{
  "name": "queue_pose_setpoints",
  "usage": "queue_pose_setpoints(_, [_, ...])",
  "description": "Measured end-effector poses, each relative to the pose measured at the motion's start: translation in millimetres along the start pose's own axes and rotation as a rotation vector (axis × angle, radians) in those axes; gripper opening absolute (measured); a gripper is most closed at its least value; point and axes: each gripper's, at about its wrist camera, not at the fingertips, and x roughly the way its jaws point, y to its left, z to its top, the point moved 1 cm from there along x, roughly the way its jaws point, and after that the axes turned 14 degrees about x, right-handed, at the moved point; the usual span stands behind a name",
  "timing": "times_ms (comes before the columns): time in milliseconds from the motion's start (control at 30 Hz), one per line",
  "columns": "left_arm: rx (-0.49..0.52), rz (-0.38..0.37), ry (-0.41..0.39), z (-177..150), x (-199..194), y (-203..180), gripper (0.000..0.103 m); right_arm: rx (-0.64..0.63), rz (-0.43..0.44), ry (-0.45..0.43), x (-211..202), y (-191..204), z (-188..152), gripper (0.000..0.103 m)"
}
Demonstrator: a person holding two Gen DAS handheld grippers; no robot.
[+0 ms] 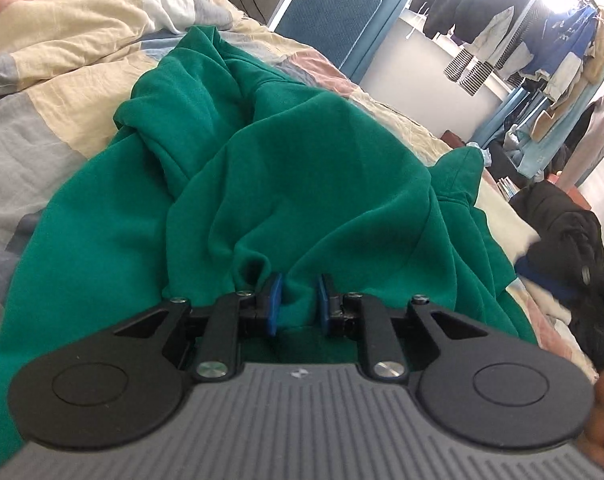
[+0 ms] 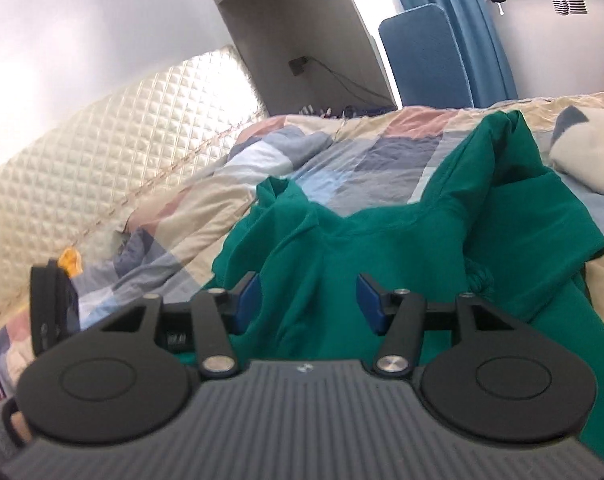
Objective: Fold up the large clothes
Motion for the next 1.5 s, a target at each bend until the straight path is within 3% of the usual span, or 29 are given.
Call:
queue_pose_setpoints(100, [-0.011, -0.01, -0.005, 0, -2, 1, 0.021, 0.015, -0.003, -0.035, 16, 2, 6, 0.072])
queue_pose_setpoints(267, [-0.044, -0.037, -0.032, -1, -10, 8, 0.021, -0.04, -0.045, 0.012, 54, 7, -7, 0.072])
queue_pose_setpoints(333, [-0.087, -0.039, -0.074, -1, -20, 14, 0.021, -0.065, -0.043, 0.052, 64, 8, -17, 0.063])
queue_pose_setpoints(400, [-0.09, -0.027, -0.139, -1, -33, 18, 0.021, -0.122, -0.045, 0.079, 66, 14, -25, 0.037])
queue_pose_setpoints(500, [-0.091, 0.049, -0.212, 2, -45, 25, 0.021, -0.222, -0.014, 0.081, 58, 28, -31, 0.018])
queue_pose_setpoints(733, [-0.19, 0.008, -0.274, 7, -57, 45, 0.021, -0.364, 0.005, 0.146, 47, 47, -51, 0.016])
queue_pose_setpoints(933, [-0.114, -0.121, -0.301, 11, -58, 28, 0.022, -0.52, -0.04, 0.236, 46, 55, -82, 0.016])
queue_pose_setpoints(1100, [0.029, -0.182, -0.249, 12, -40, -1, 0.022, -0.467, -0.051, 0.273, 59, 46, -85, 0.016])
queue_pose_setpoints(1233, [0.092, -0.076, -0.083, 7, -7, -11, 0.022, -0.412, -0.05, 0.282, 61, 38, -83, 0.017])
queue_pose_setpoints(1300, [0.082, -0.051, -0.016, 4, 5, -6, 0.022, -0.423, -0.062, 0.288, 60, 38, -84, 0.017])
queue_pose_setpoints(1400, [0.025, -0.062, 0.012, 4, 6, 5, 0.022, -0.452, -0.07, 0.285, 56, 39, -86, 0.017])
queue_pose_setpoints(1500, [0.018, -0.026, 0.016, 1, 1, 10, 0.022, -0.425, -0.067, 0.284, 49, 38, -81, 0.017])
